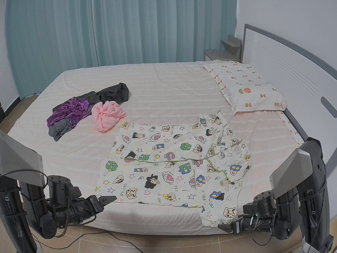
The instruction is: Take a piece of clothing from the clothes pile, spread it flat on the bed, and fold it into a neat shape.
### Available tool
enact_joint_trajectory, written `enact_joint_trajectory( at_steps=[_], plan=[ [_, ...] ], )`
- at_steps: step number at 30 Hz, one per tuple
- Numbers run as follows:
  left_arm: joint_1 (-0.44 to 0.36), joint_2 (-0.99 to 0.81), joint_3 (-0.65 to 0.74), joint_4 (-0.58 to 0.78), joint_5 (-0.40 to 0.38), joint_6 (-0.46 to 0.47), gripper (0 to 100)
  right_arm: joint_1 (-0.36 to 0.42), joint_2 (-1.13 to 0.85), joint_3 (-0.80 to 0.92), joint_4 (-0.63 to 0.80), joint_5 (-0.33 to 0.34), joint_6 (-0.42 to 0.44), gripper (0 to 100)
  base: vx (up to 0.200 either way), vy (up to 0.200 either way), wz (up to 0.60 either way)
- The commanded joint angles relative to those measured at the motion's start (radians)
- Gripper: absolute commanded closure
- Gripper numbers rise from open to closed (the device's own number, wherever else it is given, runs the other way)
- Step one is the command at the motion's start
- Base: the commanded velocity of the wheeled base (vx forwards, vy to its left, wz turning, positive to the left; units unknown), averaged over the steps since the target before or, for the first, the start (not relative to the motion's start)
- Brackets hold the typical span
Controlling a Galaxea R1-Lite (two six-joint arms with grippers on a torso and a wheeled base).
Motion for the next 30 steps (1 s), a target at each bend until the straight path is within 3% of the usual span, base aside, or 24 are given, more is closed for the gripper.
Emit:
enact_joint_trajectory(
  at_steps=[1,12,13,17,30],
  plan=[
    [0.0,0.002,-0.003,-0.001,0.001,-0.001,0,0.005,0.011,-0.033,0.003,0.0,-0.006,0,0.0,0.0,0.0],
    [0.002,-0.003,-0.004,-0.001,0.001,-0.002,0,0.005,-0.027,-0.072,0.13,0.0,-0.007,0,0.0,0.0,0.0],
    [0.002,-0.001,-0.004,-0.001,0.001,-0.002,0,0.004,-0.032,-0.081,0.144,0.0,-0.007,100,0.0,0.0,0.0],
    [0.002,-0.003,-0.003,-0.001,0.001,-0.002,0,0.007,-0.02,-0.158,0.144,-0.029,0.027,100,0.0,0.0,0.0],
    [0.005,-0.004,-0.003,-0.001,0.004,0.003,0,0.002,-0.037,-0.11,0.145,-0.042,0.036,100,0.0,0.0,0.0]
  ],
)
